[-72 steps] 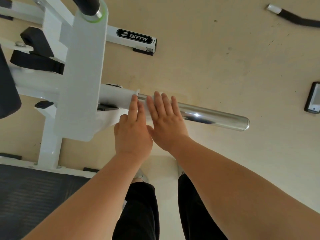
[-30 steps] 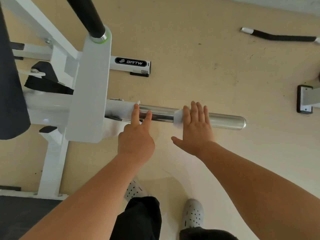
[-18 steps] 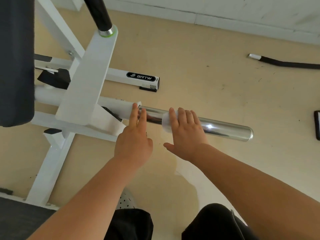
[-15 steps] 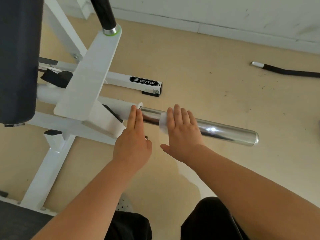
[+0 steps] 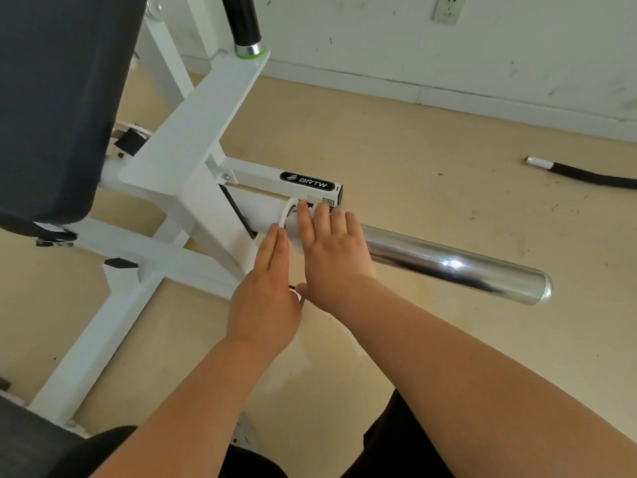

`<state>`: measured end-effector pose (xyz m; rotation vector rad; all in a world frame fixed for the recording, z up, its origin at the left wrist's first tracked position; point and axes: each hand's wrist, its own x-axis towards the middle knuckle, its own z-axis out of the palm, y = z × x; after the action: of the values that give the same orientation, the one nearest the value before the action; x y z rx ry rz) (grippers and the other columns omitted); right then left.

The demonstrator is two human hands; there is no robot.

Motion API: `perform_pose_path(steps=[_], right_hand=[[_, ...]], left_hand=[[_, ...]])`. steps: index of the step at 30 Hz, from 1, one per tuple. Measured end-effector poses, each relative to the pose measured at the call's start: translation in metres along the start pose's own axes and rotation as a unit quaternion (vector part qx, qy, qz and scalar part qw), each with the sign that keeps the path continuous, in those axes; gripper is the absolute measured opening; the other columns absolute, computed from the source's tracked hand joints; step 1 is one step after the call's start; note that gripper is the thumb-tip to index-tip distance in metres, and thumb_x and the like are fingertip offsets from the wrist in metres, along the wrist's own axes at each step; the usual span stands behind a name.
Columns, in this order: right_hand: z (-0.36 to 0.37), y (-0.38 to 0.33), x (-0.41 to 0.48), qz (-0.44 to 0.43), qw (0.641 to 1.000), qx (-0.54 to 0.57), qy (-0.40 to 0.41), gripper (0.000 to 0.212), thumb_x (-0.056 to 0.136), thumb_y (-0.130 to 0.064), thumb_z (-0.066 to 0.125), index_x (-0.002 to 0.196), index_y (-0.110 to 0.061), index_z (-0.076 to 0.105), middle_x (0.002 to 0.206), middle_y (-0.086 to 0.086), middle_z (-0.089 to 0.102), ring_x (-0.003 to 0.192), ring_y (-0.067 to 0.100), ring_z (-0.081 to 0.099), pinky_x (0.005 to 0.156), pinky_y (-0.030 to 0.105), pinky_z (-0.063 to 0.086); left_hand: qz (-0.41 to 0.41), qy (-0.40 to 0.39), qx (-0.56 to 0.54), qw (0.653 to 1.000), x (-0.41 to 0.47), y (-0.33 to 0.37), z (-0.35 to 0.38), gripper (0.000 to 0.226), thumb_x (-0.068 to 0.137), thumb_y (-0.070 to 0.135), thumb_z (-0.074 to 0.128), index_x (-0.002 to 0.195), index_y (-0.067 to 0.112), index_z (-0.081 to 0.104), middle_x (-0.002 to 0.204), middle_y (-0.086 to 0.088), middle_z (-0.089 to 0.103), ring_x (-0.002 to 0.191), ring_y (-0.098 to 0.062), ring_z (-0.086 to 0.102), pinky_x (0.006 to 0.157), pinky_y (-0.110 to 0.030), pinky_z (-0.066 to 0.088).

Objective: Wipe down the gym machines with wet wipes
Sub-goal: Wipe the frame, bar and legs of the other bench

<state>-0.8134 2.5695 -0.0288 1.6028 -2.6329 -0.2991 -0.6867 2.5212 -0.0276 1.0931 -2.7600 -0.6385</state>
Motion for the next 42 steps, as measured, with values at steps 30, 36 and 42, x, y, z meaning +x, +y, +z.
perform_pose_path(steps=[30, 36, 42], right_hand=[[0.031, 0.123, -0.132, 0.139, 0.990, 0.012, 0.029, 0.112, 0.080, -0.067, 0.067, 0.159, -0.006, 0.016, 0.153, 0.015, 0.033, 0.145, 0.038, 0.030, 0.127, 0.051, 0.015], [0.043, 0.140, -0.153, 0.231, 0.973, -0.012, 0.010, 0.117, 0.081, -0.069, 0.064, 0.158, 0.001, 0.012, 0.160, 0.024, 0.025, 0.153, 0.045, 0.015, 0.127, 0.055, 0.003], [0.037, 0.093, -0.119, 0.154, 0.988, 0.014, 0.019, 0.119, 0.092, -0.068, 0.047, 0.152, 0.000, -0.030, 0.165, 0.027, -0.019, 0.153, 0.044, -0.021, 0.123, 0.054, -0.018]], left_hand=[[0.128, -0.024, 0.060, 0.990, -0.013, 0.068, 0.041, 0.087, 0.089, 0.013, 0.049, 0.161, 0.022, 0.001, 0.165, 0.007, -0.025, 0.103, -0.021, 0.052, 0.085, -0.035, 0.045], [0.125, 0.028, 0.016, 0.992, -0.008, 0.070, 0.051, 0.086, 0.078, 0.003, 0.059, 0.158, 0.013, 0.028, 0.170, -0.003, 0.007, 0.081, -0.027, 0.058, 0.068, -0.032, 0.038], [0.144, 0.030, 0.011, 0.989, -0.010, 0.072, 0.056, 0.089, 0.069, 0.002, 0.066, 0.153, 0.005, 0.035, 0.166, -0.014, 0.019, 0.076, -0.033, 0.063, 0.060, -0.036, 0.049]])
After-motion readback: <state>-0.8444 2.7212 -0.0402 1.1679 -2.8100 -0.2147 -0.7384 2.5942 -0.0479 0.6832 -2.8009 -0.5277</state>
